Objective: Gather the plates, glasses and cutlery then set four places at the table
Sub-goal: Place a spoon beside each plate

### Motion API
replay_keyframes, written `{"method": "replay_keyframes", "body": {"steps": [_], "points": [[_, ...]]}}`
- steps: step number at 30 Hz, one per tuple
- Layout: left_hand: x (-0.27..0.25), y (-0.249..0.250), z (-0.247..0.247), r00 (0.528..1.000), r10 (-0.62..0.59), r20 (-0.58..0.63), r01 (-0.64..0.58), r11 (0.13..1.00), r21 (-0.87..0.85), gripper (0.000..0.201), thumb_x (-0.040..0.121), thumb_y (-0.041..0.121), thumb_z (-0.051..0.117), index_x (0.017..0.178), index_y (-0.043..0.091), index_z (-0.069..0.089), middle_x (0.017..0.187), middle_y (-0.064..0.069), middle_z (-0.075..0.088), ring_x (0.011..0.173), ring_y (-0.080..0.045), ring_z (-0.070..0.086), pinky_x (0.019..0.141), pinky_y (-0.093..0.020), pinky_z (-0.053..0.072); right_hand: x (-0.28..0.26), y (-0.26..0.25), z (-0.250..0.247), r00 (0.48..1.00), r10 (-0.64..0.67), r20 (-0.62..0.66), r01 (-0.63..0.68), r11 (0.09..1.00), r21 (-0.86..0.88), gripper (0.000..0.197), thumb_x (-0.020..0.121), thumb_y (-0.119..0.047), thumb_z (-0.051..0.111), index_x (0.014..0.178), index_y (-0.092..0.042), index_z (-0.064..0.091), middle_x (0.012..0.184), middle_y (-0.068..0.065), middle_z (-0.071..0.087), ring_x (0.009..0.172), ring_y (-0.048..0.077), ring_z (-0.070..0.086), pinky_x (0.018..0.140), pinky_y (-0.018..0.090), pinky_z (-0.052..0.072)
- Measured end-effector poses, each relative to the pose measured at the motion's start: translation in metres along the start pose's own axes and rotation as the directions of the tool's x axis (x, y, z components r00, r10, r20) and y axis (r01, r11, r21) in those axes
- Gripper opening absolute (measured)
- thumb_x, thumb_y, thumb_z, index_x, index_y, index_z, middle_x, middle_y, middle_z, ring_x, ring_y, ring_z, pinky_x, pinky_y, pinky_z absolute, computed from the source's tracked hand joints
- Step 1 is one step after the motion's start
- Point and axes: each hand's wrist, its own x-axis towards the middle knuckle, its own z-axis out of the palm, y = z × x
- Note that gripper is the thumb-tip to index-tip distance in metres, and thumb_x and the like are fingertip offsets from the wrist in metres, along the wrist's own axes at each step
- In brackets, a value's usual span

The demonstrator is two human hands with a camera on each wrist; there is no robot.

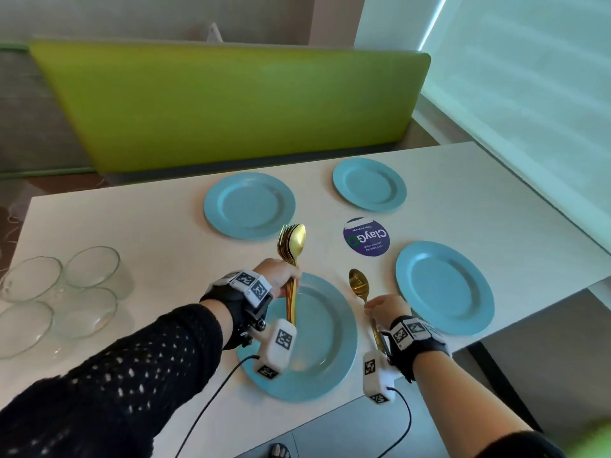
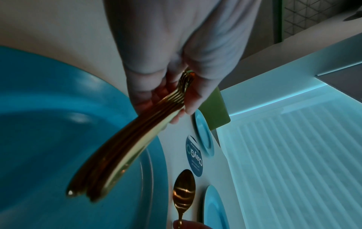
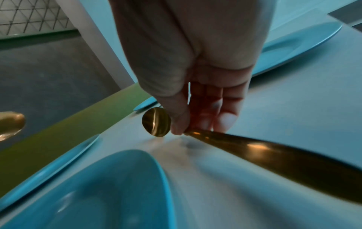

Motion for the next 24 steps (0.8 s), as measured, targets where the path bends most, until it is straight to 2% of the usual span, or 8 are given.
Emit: {"method": "replay_keyframes", "body": {"steps": [4, 8, 16, 18, 20, 24], "points": [[0.003, -0.002, 0.008, 1.0, -0.004, -0.022, 0.004, 1.0, -0.004, 0.018, 0.085, -0.006, 0.055, 0.068, 0.002, 0.054, 0.063, -0.012, 0.054, 0.056, -0.022, 0.053, 0.058, -0.03, 0.05, 0.004, -0.004, 0.006, 1.0, -0.011, -0.001, 0.012, 1.0, 0.007, 0.019, 0.083, -0.02, 0.063, 0.097, -0.019, 0.075, 0.108, 0.004, 0.072, 0.103, 0.023, 0.064, 0.091, 0.027, 0.051], [0.004, -0.003, 0.014, 0.999, -0.008, -0.037, 0.008, 1.0, -0.008, 0.017, 0.085, -0.004, 0.056, 0.07, 0.002, 0.055, 0.063, -0.013, 0.055, 0.056, -0.022, 0.053, 0.059, -0.031, 0.049, 0.004, -0.009, 0.011, 0.999, -0.044, 0.024, 0.044, 0.999, -0.002, 0.02, 0.078, -0.023, 0.064, 0.09, -0.013, 0.076, 0.097, 0.007, 0.074, 0.093, 0.024, 0.067, 0.085, 0.028, 0.054], [0.005, -0.006, 0.021, 0.999, -0.014, -0.051, 0.013, 1.0, -0.011, 0.016, 0.086, -0.004, 0.056, 0.072, 0.003, 0.056, 0.064, -0.012, 0.055, 0.057, -0.021, 0.054, 0.062, -0.031, 0.05, 0.002, -0.01, 0.012, 0.995, -0.089, 0.034, 0.09, 0.996, -0.013, 0.017, 0.077, -0.026, 0.066, 0.083, -0.014, 0.076, 0.093, 0.007, 0.075, 0.091, 0.023, 0.068, 0.084, 0.03, 0.056], [0.004, -0.007, 0.023, 0.999, -0.013, -0.05, 0.012, 1.0, -0.011, 0.016, 0.086, -0.004, 0.056, 0.072, 0.004, 0.057, 0.064, -0.011, 0.056, 0.058, -0.02, 0.054, 0.062, -0.03, 0.05, 0.002, -0.01, 0.012, 0.994, -0.102, 0.04, 0.103, 0.995, -0.016, 0.012, 0.077, -0.027, 0.067, 0.074, -0.017, 0.073, 0.093, 0.006, 0.075, 0.09, 0.022, 0.068, 0.083, 0.03, 0.056], [0.004, -0.008, 0.024, 0.999, -0.014, -0.047, 0.014, 1.0, -0.012, 0.015, 0.086, -0.003, 0.056, 0.073, 0.004, 0.057, 0.066, -0.01, 0.056, 0.059, -0.019, 0.055, 0.062, -0.029, 0.05, 0.003, -0.01, 0.013, 0.993, -0.112, 0.039, 0.113, 0.994, -0.011, 0.017, 0.077, -0.026, 0.067, 0.062, -0.021, 0.066, 0.093, 0.006, 0.075, 0.09, 0.022, 0.068, 0.082, 0.029, 0.056], [0.001, -0.008, 0.025, 0.999, -0.015, -0.046, 0.015, 1.0, -0.016, 0.015, 0.086, -0.007, 0.053, 0.075, 0.003, 0.058, 0.066, -0.011, 0.056, 0.059, -0.02, 0.055, 0.061, -0.028, 0.05, 0.004, -0.011, 0.012, 0.991, -0.127, 0.04, 0.128, 0.992, -0.021, 0.023, 0.078, -0.027, 0.067, 0.056, -0.025, 0.06, 0.094, 0.004, 0.074, 0.09, 0.021, 0.067, 0.081, 0.028, 0.055]]}}
